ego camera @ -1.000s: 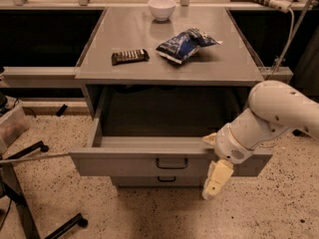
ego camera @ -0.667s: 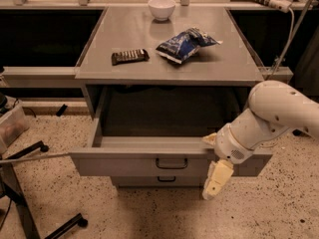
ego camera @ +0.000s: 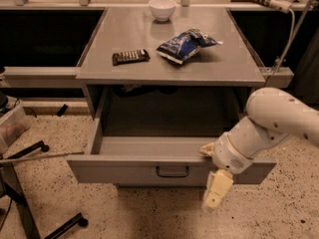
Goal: Open top drawer
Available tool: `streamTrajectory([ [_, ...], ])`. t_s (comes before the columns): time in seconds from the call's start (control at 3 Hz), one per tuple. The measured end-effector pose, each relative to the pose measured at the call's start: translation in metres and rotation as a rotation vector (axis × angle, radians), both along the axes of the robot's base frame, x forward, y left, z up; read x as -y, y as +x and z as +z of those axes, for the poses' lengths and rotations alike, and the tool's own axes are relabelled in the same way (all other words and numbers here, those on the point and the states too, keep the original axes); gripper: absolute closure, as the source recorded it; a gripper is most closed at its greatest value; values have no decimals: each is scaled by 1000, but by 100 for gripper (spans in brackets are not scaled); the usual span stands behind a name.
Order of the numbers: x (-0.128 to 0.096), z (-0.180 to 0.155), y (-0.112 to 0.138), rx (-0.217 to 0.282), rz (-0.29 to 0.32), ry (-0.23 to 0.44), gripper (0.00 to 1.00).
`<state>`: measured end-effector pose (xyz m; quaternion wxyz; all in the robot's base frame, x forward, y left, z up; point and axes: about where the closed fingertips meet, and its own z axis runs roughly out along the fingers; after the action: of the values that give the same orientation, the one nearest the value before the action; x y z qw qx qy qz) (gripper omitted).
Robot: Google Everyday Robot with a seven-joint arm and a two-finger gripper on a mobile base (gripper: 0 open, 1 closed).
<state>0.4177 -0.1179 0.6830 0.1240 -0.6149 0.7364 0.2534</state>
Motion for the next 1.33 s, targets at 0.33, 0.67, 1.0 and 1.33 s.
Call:
streamTrajectory([
  [0.33,0,26,-50,-46,-58,17,0],
  [0.67,0,26,-50,-46,-58,17,0],
  [1.0,-6,42,-17,53,-8,-8,0],
  [1.33,-10,49,18,121,38,-19,0],
])
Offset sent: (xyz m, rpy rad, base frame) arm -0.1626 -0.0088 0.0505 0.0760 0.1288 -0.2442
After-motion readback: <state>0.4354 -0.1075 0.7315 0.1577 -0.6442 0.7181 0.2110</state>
